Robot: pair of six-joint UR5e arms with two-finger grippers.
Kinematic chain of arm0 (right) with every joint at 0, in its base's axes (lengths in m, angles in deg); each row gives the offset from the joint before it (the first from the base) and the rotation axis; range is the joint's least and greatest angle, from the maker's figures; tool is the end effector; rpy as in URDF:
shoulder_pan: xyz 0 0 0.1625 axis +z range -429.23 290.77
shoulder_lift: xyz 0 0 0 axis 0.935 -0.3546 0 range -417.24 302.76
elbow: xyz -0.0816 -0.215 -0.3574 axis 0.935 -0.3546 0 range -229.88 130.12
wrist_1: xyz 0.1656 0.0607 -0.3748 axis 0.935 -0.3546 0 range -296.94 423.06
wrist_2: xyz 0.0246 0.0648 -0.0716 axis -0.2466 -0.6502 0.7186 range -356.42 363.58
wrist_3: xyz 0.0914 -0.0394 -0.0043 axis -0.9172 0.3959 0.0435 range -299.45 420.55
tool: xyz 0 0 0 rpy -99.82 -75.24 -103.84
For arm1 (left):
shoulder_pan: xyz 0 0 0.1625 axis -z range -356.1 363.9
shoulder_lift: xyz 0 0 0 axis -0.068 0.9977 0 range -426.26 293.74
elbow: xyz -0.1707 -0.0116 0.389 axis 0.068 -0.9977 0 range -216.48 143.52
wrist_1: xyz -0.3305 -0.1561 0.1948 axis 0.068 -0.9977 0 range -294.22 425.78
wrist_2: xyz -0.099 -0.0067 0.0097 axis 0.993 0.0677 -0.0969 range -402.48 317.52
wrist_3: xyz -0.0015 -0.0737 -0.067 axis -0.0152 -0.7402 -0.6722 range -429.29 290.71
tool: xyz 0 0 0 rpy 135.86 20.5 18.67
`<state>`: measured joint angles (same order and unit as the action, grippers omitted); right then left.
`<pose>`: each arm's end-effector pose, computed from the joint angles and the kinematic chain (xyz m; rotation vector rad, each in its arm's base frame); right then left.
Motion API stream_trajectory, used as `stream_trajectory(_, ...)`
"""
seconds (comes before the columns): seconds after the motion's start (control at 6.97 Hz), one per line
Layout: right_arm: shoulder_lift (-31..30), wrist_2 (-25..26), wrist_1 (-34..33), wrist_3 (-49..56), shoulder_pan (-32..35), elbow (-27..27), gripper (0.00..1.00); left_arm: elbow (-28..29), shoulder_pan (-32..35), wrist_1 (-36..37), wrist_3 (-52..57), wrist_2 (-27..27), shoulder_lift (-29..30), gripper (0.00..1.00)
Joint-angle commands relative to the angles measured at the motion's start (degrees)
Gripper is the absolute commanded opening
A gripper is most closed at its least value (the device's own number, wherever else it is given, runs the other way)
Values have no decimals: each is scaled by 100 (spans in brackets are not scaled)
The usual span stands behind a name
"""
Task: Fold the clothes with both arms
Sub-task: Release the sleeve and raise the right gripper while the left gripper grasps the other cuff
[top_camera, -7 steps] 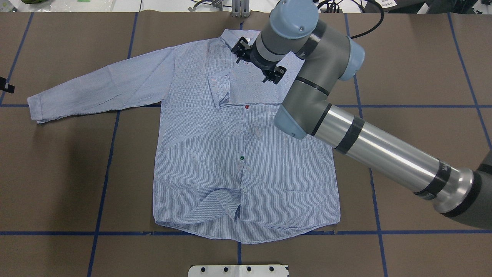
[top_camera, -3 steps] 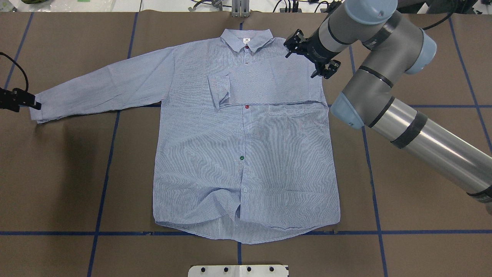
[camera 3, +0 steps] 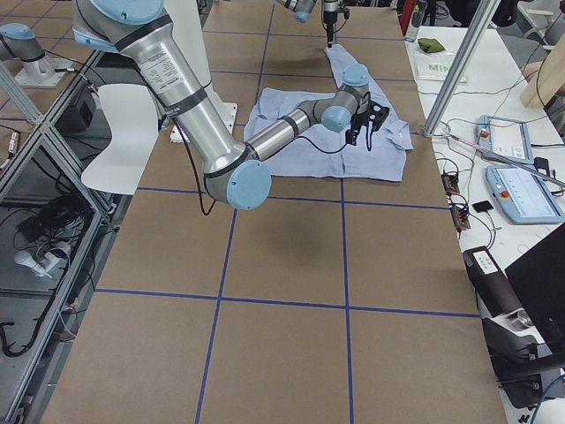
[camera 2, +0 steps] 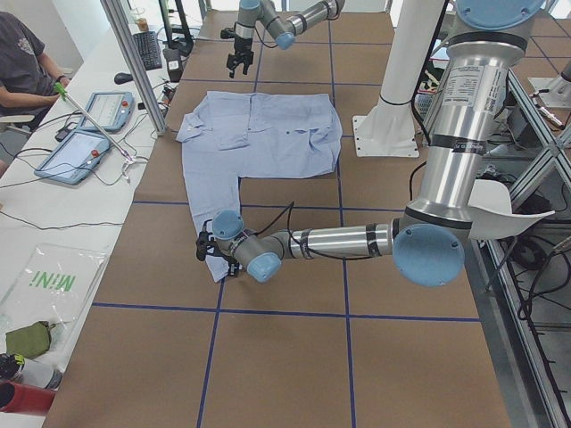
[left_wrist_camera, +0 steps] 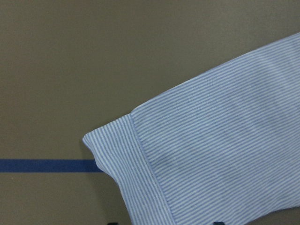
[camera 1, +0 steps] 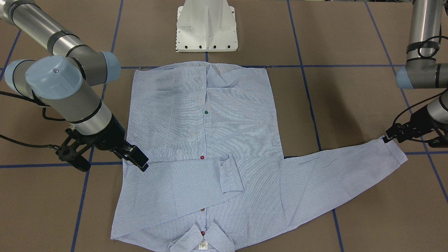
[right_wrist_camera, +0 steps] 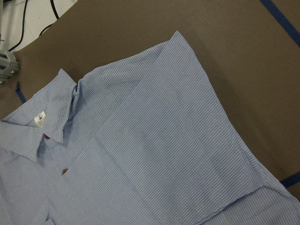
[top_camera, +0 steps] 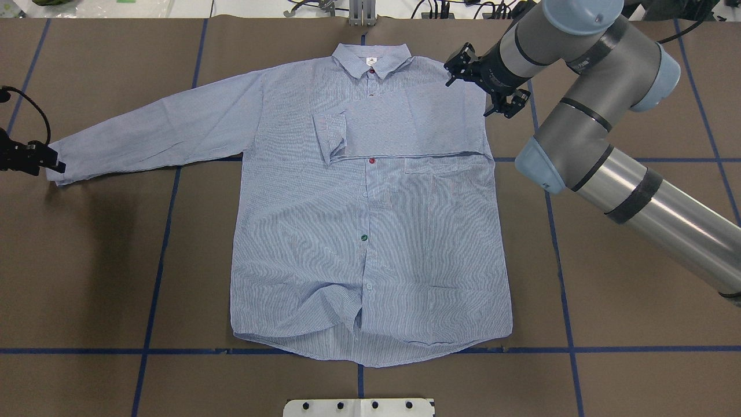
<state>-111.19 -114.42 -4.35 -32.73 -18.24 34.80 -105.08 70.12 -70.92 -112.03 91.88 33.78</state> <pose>-0.3842 -0.6119 0.2783 -0.0461 -1.0336 0.6362 0.1762 -0.5573 0.6585 0.0784 0.9452 -0.0671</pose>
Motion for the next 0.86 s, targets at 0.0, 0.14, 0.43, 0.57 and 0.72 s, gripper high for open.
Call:
stream_trajectory(0.0,-11,23,0,3,-1,14,99,109,-4,-5,11,-7,59,37)
stream_trajectory(0.14,-2,-3,0,3,-1,5,99,179,-4,-5,2,-7,76,25)
stream_trajectory(0.43,-150,-21,8,20,87,49,99,197,-4,64,-33,-16,251,0)
stream_trajectory(0.57,-178,-30,0,20,113,75,99,-107,48,65,-59,37,261,0)
stream_trajectory(0.72,-230,-30,8,20,166,101,99,-824,49,561,-312,63,296,0)
